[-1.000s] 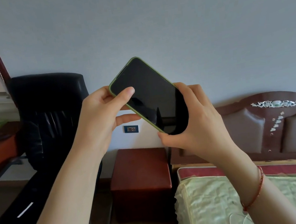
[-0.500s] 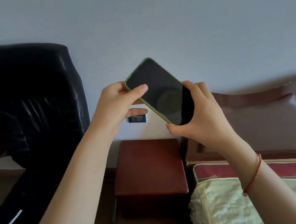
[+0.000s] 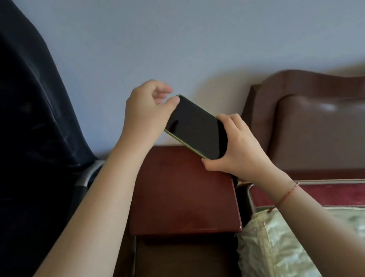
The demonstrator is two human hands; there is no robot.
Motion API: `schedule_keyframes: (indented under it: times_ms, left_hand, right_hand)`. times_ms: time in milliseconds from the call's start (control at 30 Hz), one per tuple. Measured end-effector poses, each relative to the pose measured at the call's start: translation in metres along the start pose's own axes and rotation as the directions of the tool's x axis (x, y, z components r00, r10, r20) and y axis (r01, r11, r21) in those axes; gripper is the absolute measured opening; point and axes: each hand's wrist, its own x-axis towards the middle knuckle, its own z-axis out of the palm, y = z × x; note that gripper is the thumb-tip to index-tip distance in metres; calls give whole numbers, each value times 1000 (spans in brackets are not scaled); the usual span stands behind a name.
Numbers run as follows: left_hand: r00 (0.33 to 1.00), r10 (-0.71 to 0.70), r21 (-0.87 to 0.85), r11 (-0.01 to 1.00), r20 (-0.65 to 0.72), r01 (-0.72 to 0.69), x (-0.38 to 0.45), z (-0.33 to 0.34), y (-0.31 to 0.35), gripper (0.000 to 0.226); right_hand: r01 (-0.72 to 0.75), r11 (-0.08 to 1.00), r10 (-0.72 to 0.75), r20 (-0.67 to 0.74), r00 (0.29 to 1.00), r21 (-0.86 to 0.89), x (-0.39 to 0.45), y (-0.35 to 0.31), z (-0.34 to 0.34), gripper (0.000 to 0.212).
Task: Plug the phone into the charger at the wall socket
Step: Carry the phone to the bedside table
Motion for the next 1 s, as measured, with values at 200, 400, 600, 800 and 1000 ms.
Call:
schedule_keyframes:
  times_ms: [200,400,600,800,1000]
  left_hand:
    - [993,-45,43,998,110,40,6,53,-71,13]
    - [958,-60,133,991,279,24,-21,87,-158,26]
    - [938,-60,254,967,341,-30,-42,111,-244,21]
    - [919,-127,425,904,373,-48,-50,144,-307,30]
    - [878,-206,476,879,432,-28,-50,164,-333,37]
  right_hand:
    - [-40,998,50,188,981,-57,11,60,78,85]
    - [-129,989,144,313,939,-67,-14,114,159,89]
    - [-286,954,299,377,876,-93,-41,160,231,88]
    - [-337,935,353,335,873,-108,-47,188,278,85]
    - [-328,941,335,352,874,-82,-46,203,299,86]
